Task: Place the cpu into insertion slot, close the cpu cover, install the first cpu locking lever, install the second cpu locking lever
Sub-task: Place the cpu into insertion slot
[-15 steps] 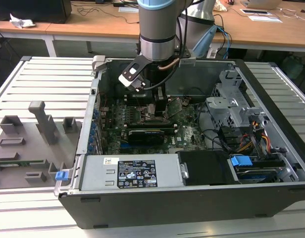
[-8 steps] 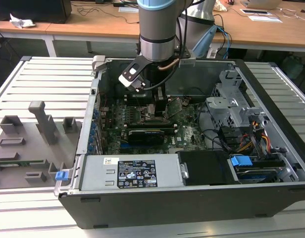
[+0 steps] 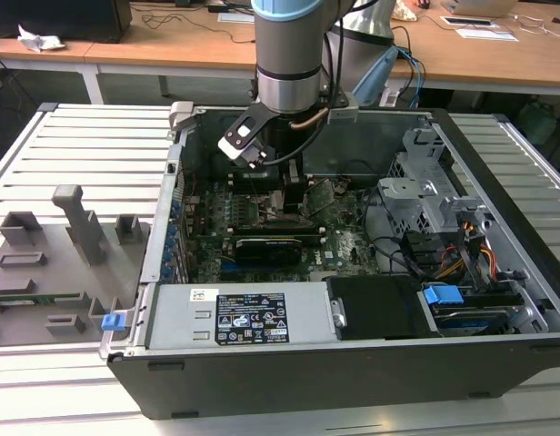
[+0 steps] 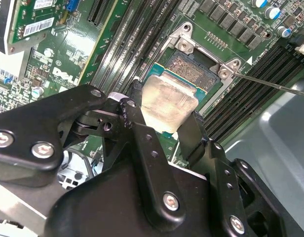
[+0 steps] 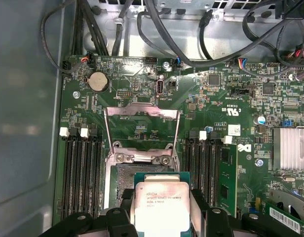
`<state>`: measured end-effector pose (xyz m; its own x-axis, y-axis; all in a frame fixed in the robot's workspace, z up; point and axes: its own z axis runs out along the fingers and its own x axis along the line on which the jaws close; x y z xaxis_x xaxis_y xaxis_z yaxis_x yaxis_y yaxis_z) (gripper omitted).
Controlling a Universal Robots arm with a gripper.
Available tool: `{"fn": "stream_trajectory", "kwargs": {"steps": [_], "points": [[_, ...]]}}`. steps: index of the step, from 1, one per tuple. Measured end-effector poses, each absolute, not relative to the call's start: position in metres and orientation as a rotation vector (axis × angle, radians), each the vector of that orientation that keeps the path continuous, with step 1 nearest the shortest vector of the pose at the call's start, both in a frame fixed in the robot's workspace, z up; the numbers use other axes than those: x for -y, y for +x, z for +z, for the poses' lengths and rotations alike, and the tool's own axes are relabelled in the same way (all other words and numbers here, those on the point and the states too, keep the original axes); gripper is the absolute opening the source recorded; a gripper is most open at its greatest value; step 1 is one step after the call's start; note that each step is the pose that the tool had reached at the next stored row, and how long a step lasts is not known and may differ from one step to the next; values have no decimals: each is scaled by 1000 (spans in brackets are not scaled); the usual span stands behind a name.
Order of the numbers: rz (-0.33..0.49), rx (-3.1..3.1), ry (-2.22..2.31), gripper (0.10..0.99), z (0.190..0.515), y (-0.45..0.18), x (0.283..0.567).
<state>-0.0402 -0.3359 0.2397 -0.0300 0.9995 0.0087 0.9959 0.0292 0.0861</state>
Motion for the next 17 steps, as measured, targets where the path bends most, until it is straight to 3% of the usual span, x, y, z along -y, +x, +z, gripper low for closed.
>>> {"fn": "stream_trajectory", "kwargs": {"steps": [17], "points": [[105, -2214, 2150, 533, 236, -40, 336]]}}
